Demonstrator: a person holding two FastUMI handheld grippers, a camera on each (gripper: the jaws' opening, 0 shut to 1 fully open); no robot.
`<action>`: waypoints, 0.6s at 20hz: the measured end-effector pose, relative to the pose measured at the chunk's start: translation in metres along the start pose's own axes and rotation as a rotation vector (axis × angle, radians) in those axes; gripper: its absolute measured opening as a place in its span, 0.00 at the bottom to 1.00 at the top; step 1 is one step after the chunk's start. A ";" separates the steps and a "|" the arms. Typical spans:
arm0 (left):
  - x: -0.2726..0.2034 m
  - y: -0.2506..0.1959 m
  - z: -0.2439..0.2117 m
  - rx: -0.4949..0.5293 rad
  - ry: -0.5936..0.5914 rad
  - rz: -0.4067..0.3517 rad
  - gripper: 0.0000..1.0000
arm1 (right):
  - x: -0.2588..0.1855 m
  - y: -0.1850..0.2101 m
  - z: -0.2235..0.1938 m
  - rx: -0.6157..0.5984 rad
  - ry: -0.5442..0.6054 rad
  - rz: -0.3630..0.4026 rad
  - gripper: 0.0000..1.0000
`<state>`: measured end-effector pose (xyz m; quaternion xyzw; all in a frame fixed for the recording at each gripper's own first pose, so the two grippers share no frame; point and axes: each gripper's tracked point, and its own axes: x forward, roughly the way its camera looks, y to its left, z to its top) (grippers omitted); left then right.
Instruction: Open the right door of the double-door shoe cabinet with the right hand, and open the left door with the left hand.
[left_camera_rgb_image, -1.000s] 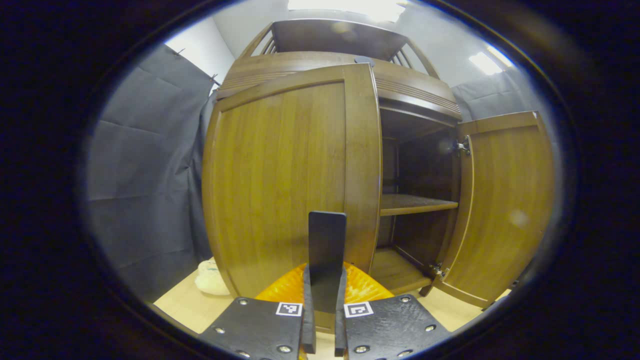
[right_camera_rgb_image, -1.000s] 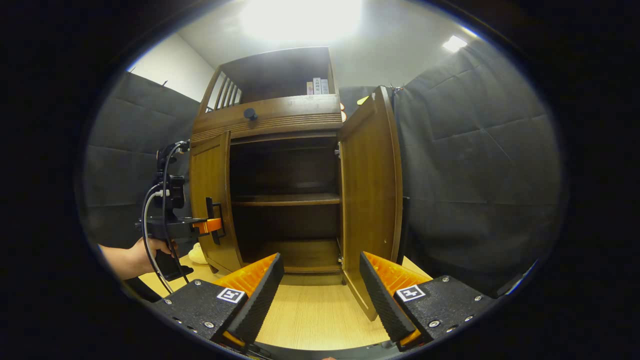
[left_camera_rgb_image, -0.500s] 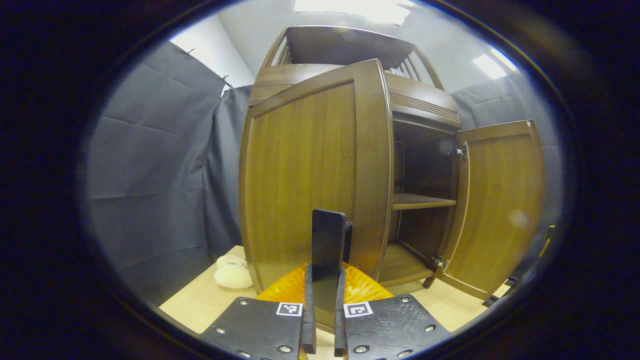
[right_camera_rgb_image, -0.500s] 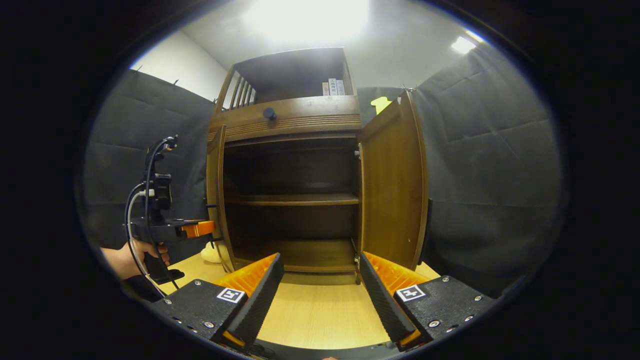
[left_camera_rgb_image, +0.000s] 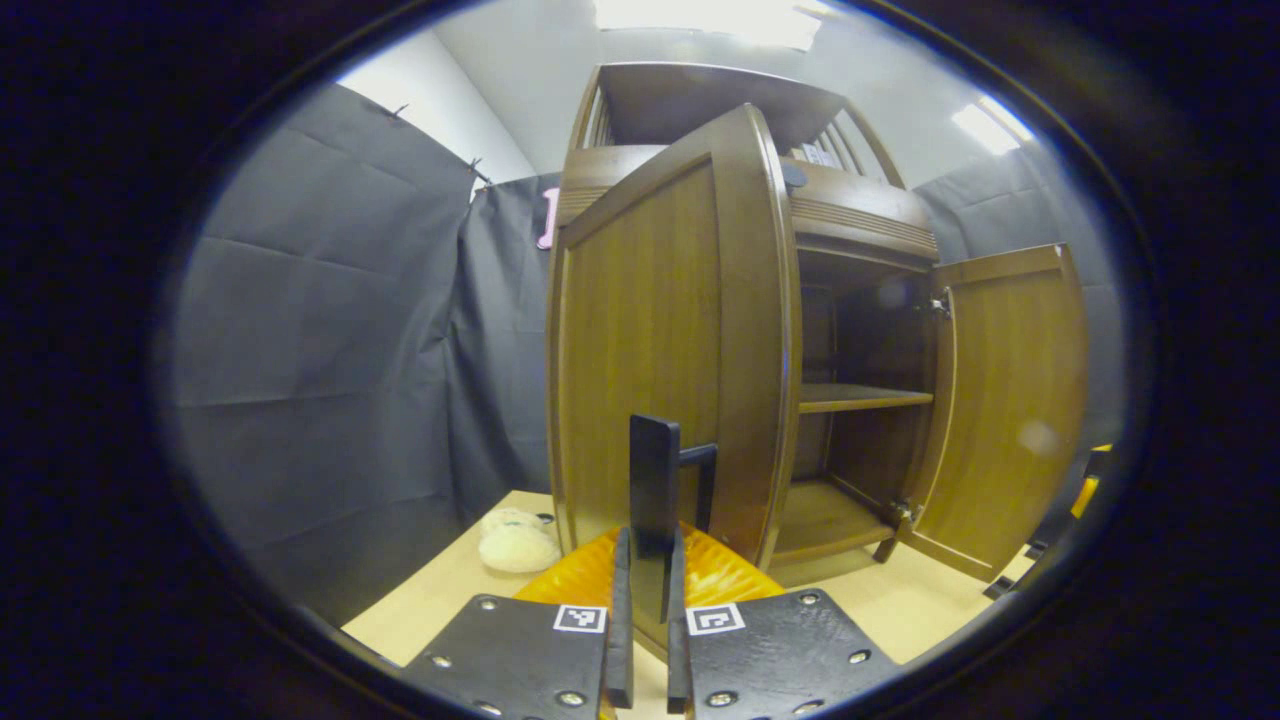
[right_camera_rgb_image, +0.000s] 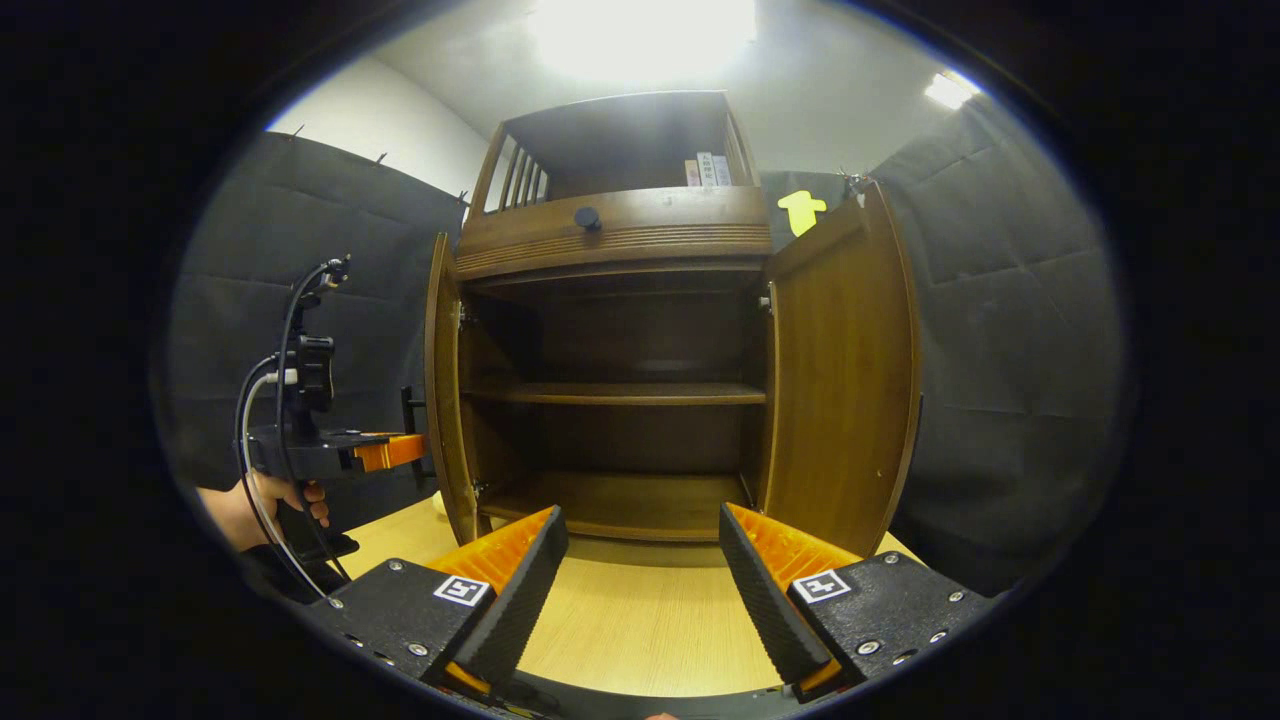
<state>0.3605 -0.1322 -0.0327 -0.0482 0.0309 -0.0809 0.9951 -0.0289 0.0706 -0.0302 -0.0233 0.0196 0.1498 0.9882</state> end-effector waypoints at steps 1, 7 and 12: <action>0.000 0.003 -0.001 0.003 0.000 0.013 0.18 | 0.000 0.003 0.000 0.001 0.001 0.006 0.94; -0.004 0.022 -0.004 0.012 0.013 0.113 0.19 | 0.001 0.019 -0.001 0.004 0.002 0.032 0.94; -0.006 0.029 -0.003 0.003 0.010 0.154 0.13 | 0.001 0.034 -0.001 -0.005 0.008 0.058 0.94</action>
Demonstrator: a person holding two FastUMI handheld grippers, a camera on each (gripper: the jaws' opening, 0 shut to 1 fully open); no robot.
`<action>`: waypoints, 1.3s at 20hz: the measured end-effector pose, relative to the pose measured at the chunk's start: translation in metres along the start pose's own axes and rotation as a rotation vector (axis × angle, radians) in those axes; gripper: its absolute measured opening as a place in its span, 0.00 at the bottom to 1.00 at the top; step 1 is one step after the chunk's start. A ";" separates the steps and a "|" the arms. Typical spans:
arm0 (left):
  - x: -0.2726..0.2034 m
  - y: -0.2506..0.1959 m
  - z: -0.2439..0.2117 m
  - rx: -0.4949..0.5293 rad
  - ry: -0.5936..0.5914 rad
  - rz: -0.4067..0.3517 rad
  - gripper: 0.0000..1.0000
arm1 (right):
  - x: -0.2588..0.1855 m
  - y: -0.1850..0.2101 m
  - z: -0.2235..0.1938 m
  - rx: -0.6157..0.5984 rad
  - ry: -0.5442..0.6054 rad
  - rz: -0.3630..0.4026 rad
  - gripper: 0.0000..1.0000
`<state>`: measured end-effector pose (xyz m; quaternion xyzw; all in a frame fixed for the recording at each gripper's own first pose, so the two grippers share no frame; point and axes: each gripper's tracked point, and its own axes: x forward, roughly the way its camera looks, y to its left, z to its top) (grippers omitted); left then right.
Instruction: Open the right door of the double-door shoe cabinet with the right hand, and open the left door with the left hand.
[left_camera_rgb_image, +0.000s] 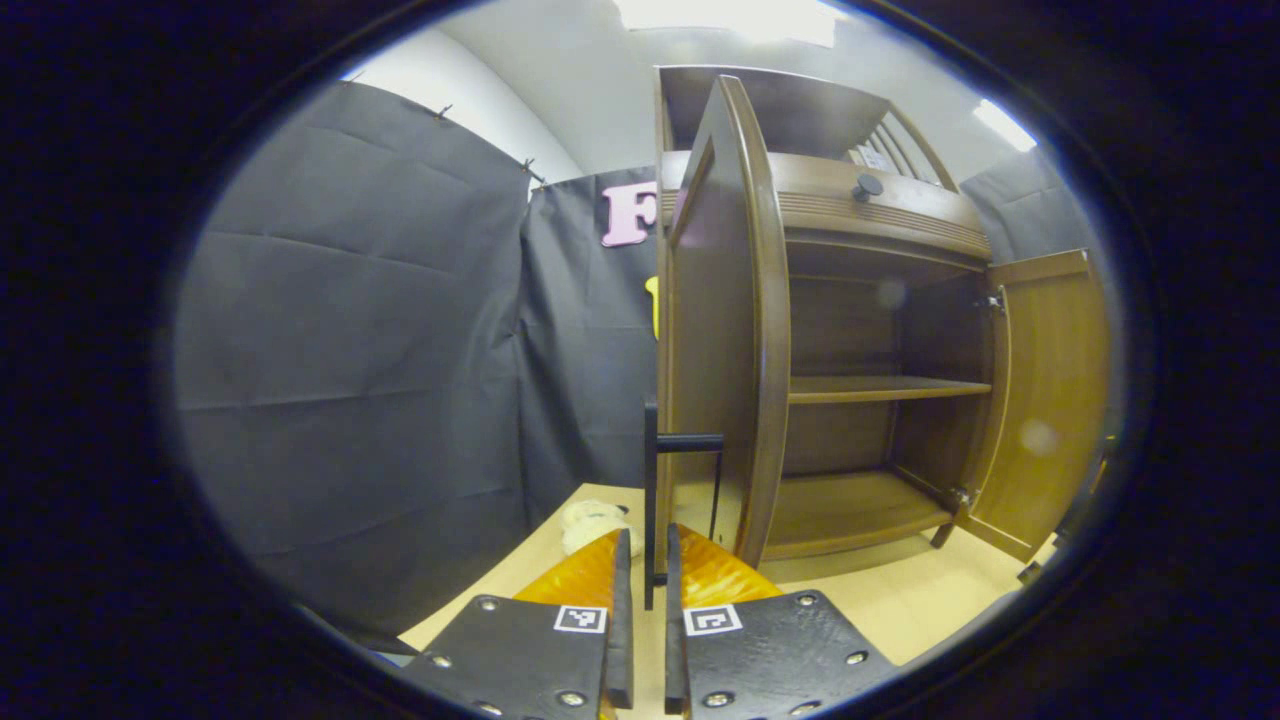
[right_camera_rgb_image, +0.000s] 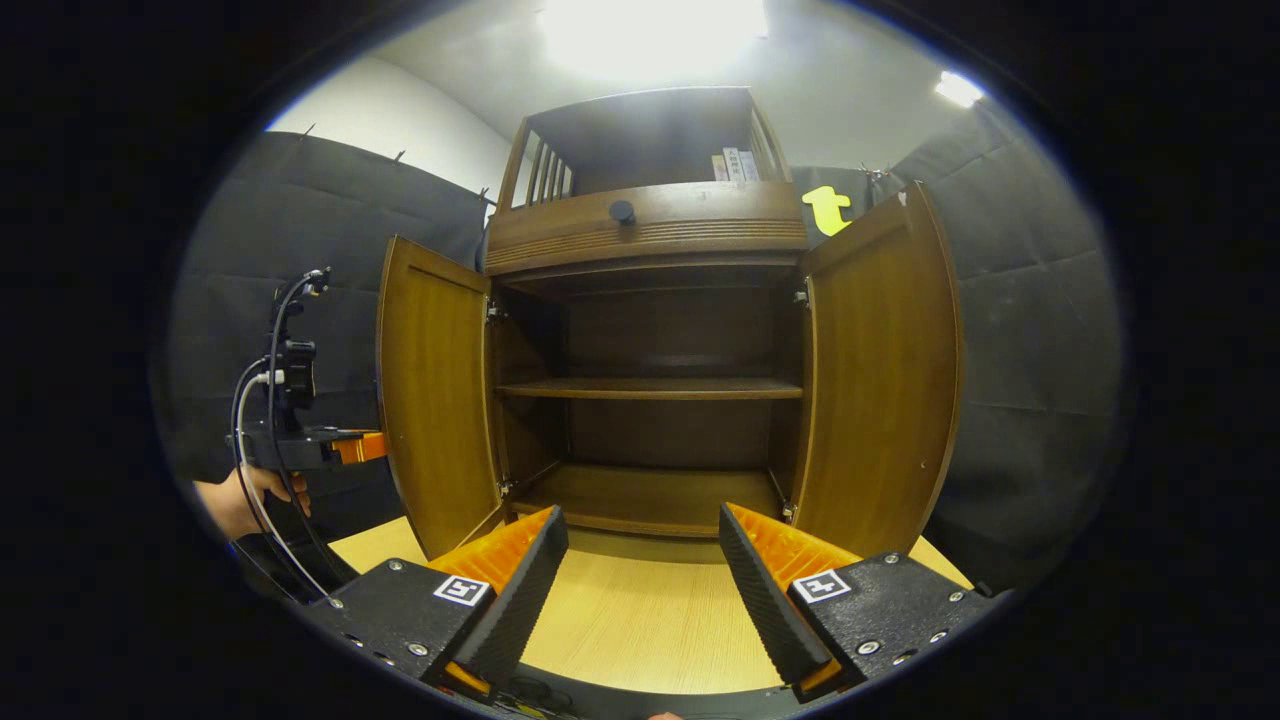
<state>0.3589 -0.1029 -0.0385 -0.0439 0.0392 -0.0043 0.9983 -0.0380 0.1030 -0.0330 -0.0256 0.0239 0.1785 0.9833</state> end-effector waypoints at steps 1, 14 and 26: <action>0.001 0.004 0.000 0.003 -0.004 0.012 0.13 | -0.001 0.002 0.001 -0.001 -0.004 0.004 0.94; 0.001 0.033 0.009 0.047 -0.047 0.145 0.09 | -0.029 -0.051 0.017 0.007 -0.050 -0.116 0.94; 0.000 0.001 0.026 0.011 -0.128 0.015 0.13 | -0.081 -0.120 0.034 0.048 -0.080 -0.251 0.94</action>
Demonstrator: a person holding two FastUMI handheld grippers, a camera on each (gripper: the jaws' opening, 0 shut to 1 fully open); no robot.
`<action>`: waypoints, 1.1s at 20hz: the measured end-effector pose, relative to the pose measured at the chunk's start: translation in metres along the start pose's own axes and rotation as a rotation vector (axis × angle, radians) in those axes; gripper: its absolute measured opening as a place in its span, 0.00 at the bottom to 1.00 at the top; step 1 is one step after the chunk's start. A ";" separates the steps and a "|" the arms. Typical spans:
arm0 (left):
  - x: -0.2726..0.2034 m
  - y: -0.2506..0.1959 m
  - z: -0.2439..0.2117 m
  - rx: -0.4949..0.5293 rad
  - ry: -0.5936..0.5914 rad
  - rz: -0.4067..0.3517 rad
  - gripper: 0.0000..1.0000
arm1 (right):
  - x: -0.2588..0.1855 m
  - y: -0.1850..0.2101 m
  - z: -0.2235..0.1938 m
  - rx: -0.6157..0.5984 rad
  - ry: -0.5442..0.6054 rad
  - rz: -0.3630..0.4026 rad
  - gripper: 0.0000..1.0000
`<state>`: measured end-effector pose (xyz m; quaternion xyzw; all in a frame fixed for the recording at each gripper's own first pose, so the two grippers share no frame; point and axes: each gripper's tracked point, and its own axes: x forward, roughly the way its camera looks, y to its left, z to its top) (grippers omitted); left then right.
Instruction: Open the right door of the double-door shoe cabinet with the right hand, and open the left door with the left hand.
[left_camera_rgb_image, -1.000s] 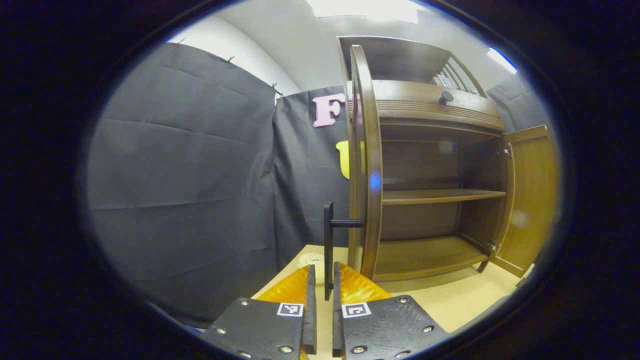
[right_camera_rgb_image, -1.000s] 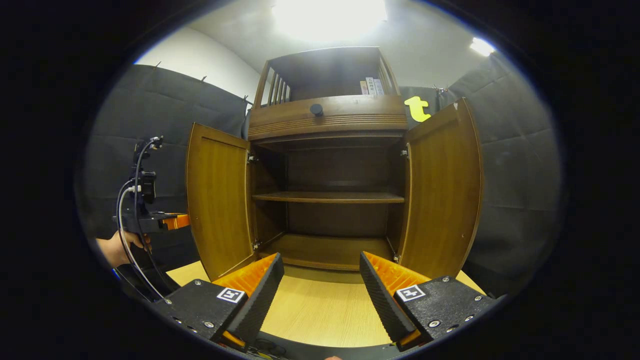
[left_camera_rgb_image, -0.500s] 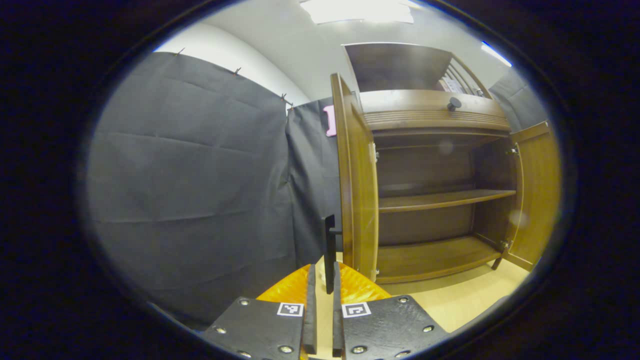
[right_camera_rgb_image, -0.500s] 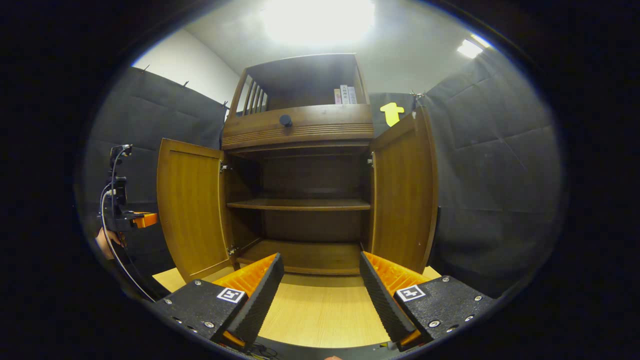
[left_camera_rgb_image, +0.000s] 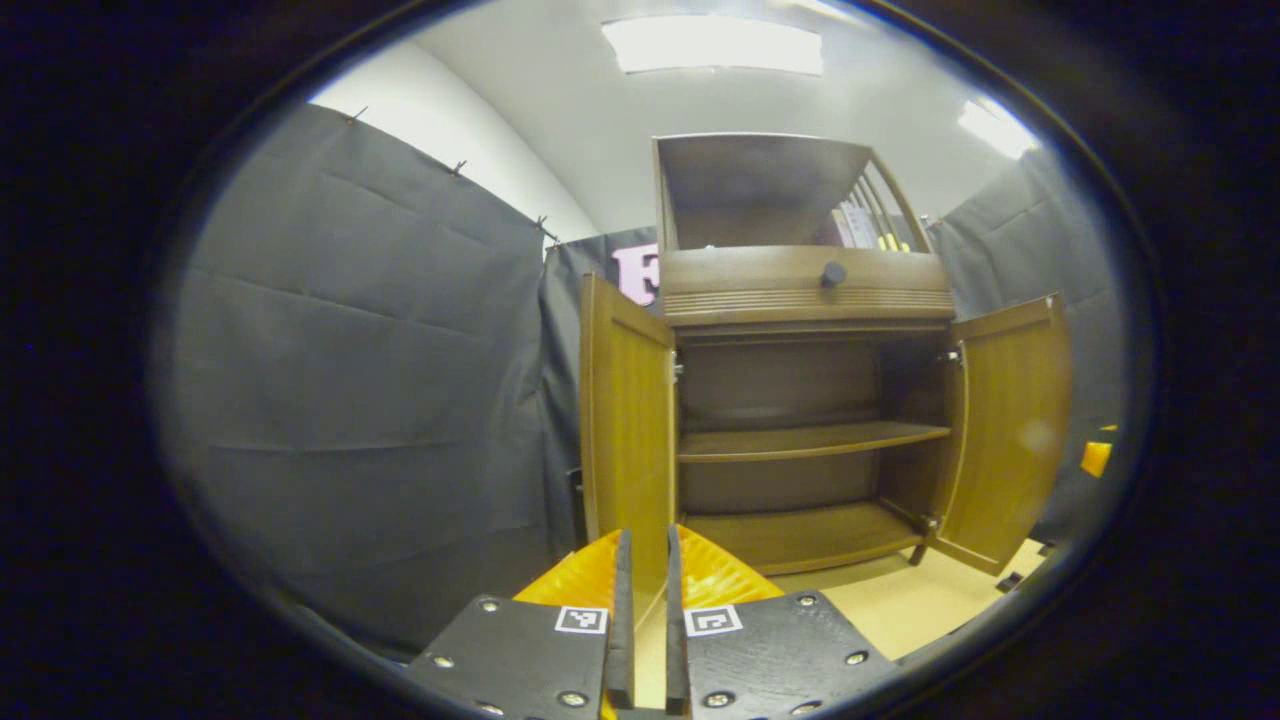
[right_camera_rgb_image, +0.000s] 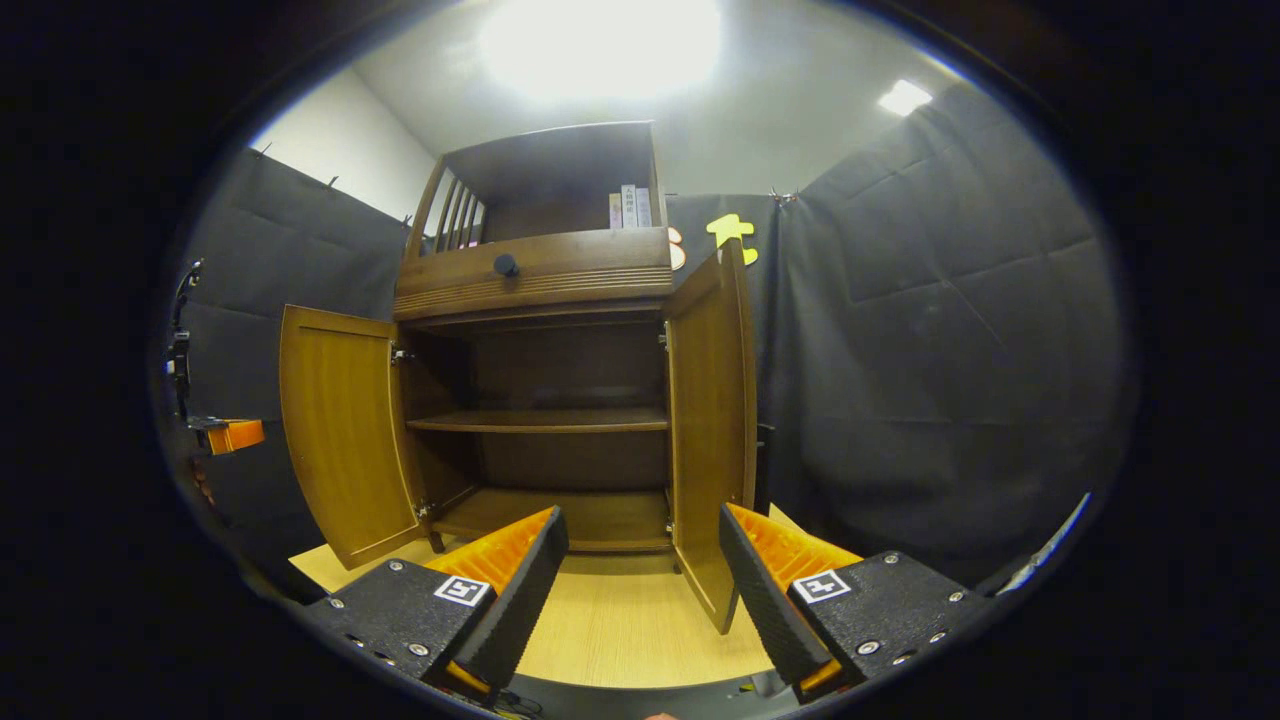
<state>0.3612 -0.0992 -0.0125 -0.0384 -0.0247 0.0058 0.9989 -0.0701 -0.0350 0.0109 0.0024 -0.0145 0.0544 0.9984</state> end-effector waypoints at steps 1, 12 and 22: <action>-0.002 -0.002 0.001 -0.003 -0.004 -0.008 0.13 | -0.003 -0.003 0.002 0.003 -0.006 -0.006 0.94; -0.013 -0.004 -0.001 0.025 0.019 -0.037 0.17 | -0.036 -0.006 -0.003 0.010 -0.007 -0.013 0.93; -0.021 0.001 -0.003 0.025 0.034 -0.004 1.00 | -0.050 0.003 0.006 -0.003 -0.039 -0.013 0.94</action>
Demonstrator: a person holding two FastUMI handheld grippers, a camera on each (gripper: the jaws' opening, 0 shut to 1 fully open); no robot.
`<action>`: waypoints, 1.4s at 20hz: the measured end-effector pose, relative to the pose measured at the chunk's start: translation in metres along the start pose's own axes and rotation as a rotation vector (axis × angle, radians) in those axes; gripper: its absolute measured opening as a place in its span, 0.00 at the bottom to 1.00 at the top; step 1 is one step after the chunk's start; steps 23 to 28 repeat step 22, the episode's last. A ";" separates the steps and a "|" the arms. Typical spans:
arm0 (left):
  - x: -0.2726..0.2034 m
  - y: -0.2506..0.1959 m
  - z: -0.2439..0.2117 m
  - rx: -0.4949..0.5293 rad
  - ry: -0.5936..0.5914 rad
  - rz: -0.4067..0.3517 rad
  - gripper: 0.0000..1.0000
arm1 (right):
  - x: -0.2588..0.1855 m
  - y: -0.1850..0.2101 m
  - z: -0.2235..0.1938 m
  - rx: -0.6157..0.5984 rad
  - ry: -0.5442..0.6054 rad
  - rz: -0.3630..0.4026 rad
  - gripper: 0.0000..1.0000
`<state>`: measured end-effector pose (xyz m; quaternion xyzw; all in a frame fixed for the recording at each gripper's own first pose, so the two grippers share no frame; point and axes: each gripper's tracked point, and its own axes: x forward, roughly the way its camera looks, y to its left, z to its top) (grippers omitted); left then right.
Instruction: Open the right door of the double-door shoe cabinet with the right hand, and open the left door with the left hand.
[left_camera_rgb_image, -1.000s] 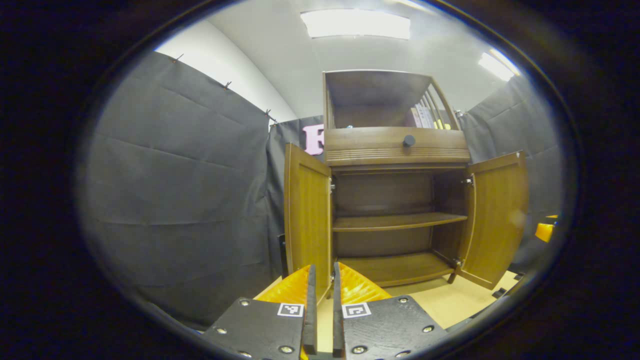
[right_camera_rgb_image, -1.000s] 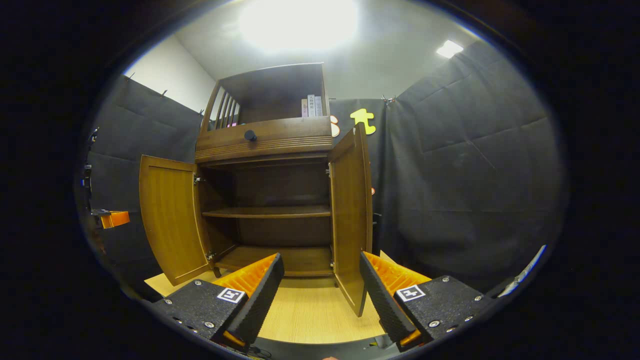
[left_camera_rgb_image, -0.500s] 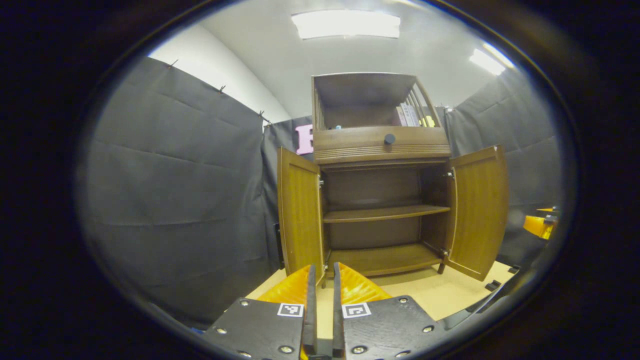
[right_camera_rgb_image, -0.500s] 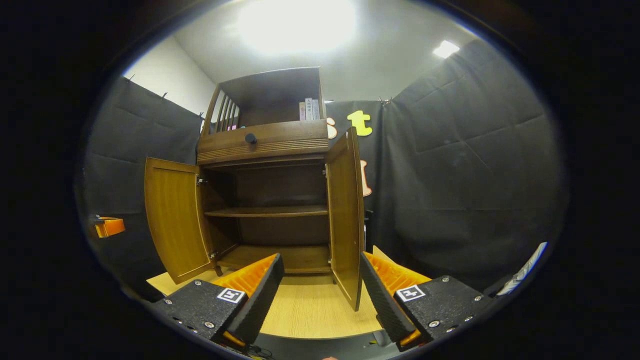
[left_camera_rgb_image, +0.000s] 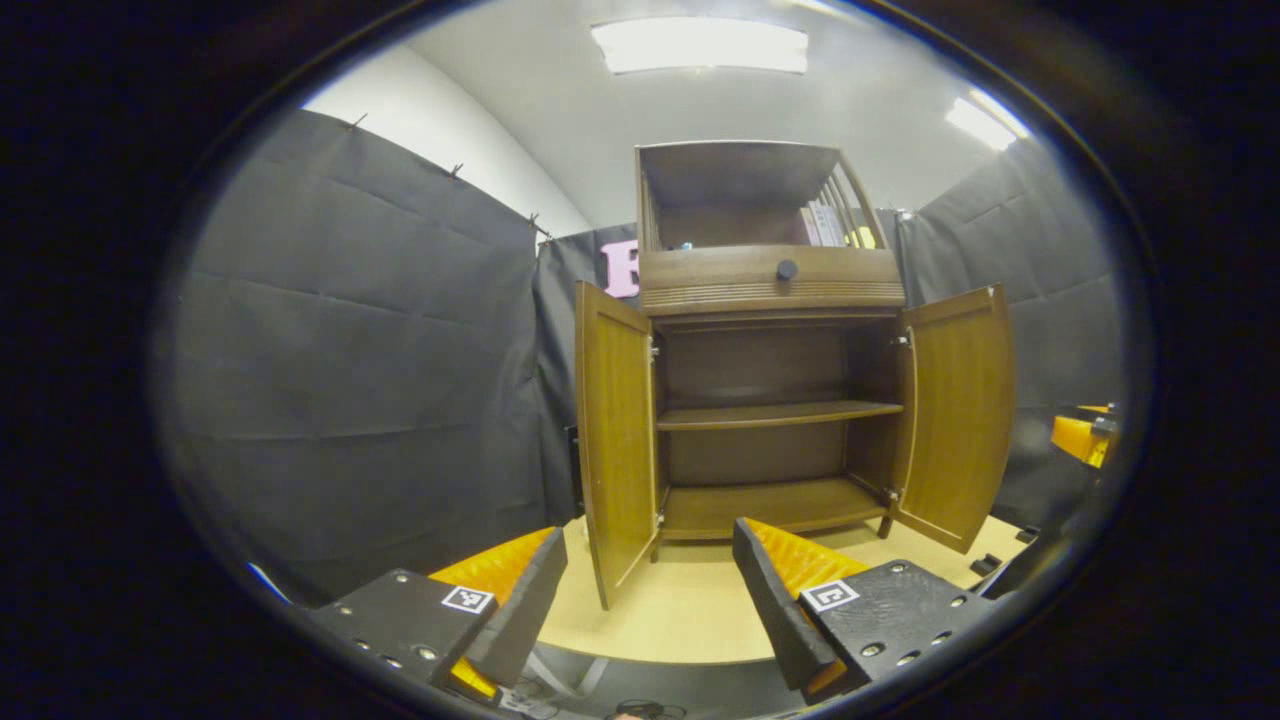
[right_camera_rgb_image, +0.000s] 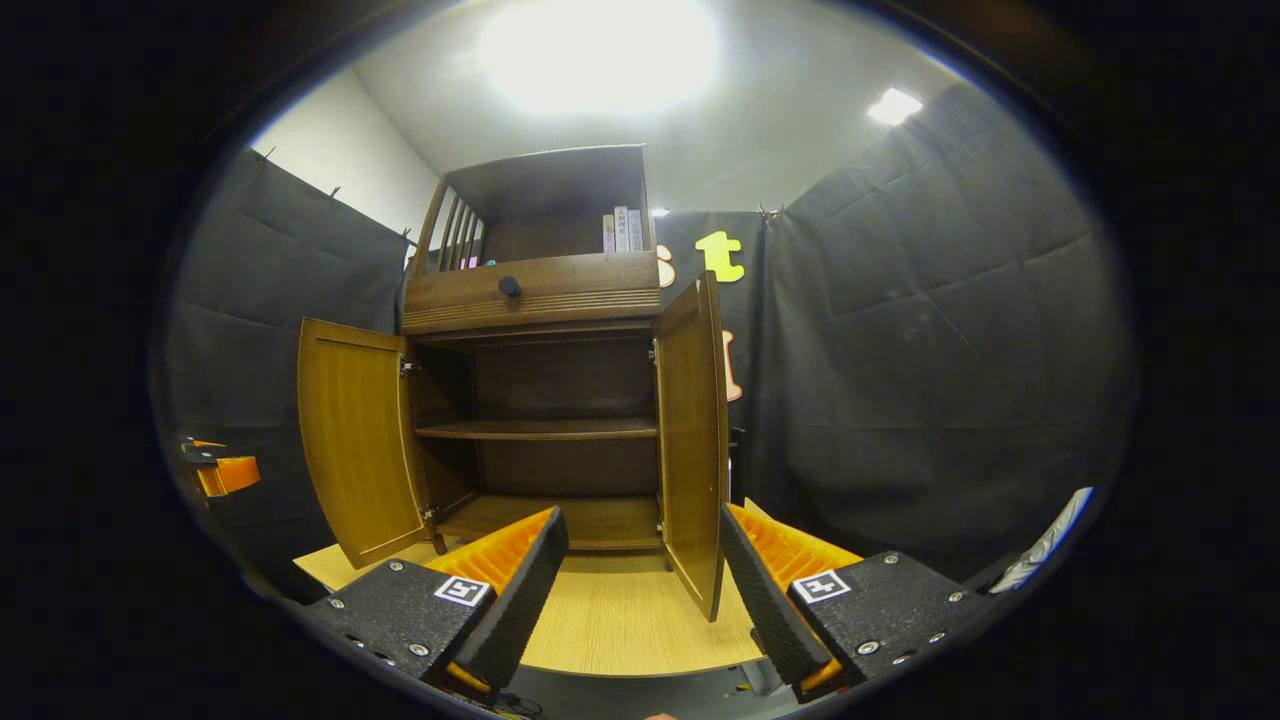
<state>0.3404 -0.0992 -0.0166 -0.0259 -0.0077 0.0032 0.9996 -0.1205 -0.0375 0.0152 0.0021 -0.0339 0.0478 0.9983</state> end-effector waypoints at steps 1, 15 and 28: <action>0.001 0.000 0.000 -0.003 -0.006 0.003 1.00 | -0.001 0.001 0.001 -0.001 -0.001 0.001 0.94; 0.001 0.011 0.005 0.012 -0.035 0.050 1.00 | 0.001 0.014 0.003 -0.006 -0.008 0.012 0.94; 0.001 0.014 0.006 0.008 -0.040 0.068 1.00 | 0.008 0.017 0.003 -0.010 -0.009 0.009 0.94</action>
